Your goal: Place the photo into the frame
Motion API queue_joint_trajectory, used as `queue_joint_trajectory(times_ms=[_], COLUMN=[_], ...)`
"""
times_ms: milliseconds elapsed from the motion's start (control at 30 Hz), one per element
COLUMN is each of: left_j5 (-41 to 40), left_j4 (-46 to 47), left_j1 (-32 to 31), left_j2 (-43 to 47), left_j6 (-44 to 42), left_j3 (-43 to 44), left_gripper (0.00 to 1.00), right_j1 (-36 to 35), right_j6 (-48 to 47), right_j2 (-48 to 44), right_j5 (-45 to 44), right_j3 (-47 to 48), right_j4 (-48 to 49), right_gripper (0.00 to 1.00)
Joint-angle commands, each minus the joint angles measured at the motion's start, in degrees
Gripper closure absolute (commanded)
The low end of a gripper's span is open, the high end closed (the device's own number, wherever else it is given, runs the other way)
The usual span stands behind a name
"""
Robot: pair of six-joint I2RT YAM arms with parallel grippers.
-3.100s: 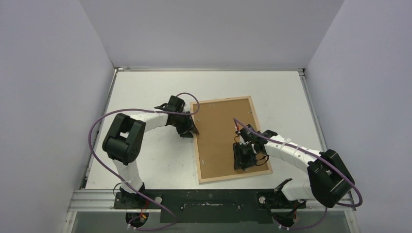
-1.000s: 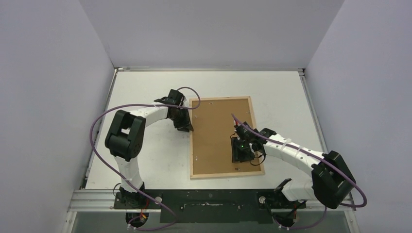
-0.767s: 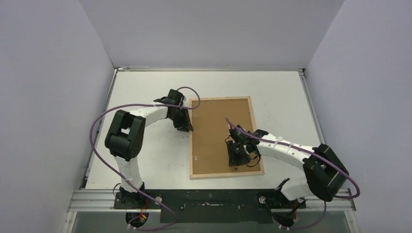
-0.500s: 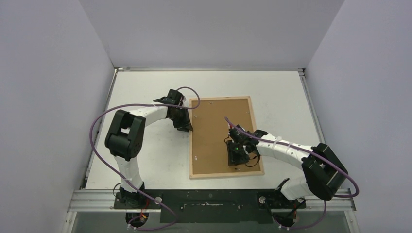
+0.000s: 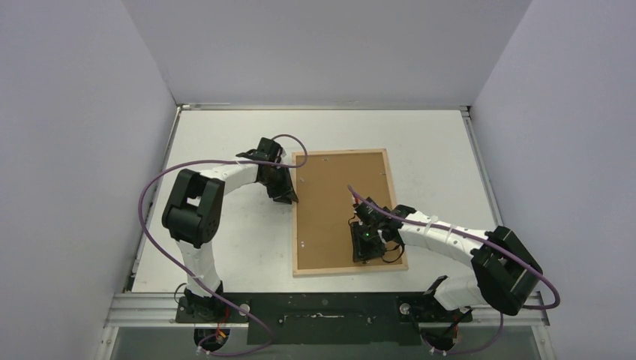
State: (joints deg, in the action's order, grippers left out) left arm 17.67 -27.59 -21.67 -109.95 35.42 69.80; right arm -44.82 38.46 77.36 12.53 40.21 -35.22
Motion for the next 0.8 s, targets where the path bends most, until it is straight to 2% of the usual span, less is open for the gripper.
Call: queue_joint_trajectory(times_ms=[0, 267, 500, 633, 767], left_j5=[-6.0, -5.9, -5.6, -4.9, -3.6], left_j4=[-1.4, -1.4, -1.1, -1.0, -0.5], left_j1=[0.5, 0.5, 0.5, 0.5, 0.5], left_j2=[-4.0, -4.0, -4.0, -3.9, -3.5], left_j6=[0.2, 0.2, 0.1, -0.3, -0.5], left_j3=[-1.3, -1.5, -1.6, -1.5, -1.6], left_gripper=[0.80, 0.80, 0.80, 0.80, 0.79], right_j1=[-0.5, -0.6, -0.5, -0.6, -0.6], right_j6=[0.6, 0.7, 1.3, 2.0, 4.6], right_j2=[-1.9, -2.3, -2.3, -4.3, -5.9], right_j5=[-0.3, -2.7, -2.5, -2.2, -7.9], right_j3=[-1.1, -1.0, -0.2, 3.0, 9.2], right_j4=[-2.8, -6.1, -4.9, -3.0, 0.0], right_gripper=[0.67, 0.67, 0.67, 0.66, 0.60])
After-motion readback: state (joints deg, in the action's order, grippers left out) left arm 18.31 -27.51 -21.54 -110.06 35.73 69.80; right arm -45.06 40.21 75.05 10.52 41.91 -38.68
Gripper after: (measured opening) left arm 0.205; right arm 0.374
